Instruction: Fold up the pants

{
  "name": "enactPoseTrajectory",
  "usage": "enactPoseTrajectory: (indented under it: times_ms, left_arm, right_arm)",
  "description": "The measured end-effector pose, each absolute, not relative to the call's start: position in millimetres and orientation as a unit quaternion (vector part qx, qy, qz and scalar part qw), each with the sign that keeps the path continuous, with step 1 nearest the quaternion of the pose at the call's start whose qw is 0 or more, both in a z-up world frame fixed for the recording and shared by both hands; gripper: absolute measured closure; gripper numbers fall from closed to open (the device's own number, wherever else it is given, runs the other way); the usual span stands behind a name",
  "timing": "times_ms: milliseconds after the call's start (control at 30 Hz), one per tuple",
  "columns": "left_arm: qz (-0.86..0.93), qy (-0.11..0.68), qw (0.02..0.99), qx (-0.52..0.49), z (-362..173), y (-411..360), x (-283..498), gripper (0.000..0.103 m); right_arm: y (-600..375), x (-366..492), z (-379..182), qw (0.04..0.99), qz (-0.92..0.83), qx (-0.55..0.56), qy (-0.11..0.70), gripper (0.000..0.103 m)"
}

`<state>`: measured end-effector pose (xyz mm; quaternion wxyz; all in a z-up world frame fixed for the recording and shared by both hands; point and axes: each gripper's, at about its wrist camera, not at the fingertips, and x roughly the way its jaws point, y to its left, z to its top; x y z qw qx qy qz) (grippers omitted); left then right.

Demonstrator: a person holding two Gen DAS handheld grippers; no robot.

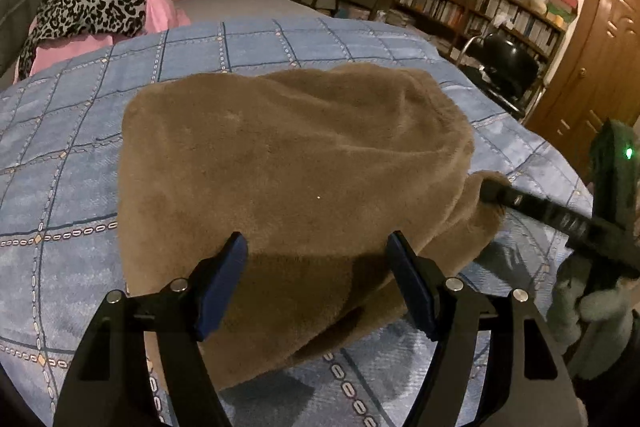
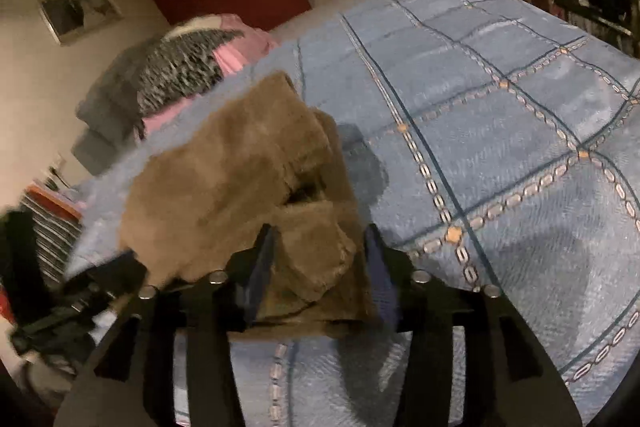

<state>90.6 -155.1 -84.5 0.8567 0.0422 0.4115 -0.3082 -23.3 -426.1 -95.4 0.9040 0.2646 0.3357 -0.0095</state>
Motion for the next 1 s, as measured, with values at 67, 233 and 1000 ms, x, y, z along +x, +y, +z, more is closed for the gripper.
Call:
enactPoseTrajectory:
  times_ms: [67,233,1000]
  left_arm:
    - [-0.309,0.412,0.857,0.032,-81,-151,88,0.031]
    - [-0.316,0.408,0.856,0.029,-75,-146,78,0.029]
    - [-0.301,0.401,0.865,0.014,-59,-109,74,0.029]
  right_arm:
    - [-433,-23,-83,0.907,-0.005,0.276,0.317,0.041]
    - [-448,4,-73,0.901,0.017,0.301,0.312,0.039]
    - [-419,-21,-86,0.867,0.005,0.288,0.407,0.075]
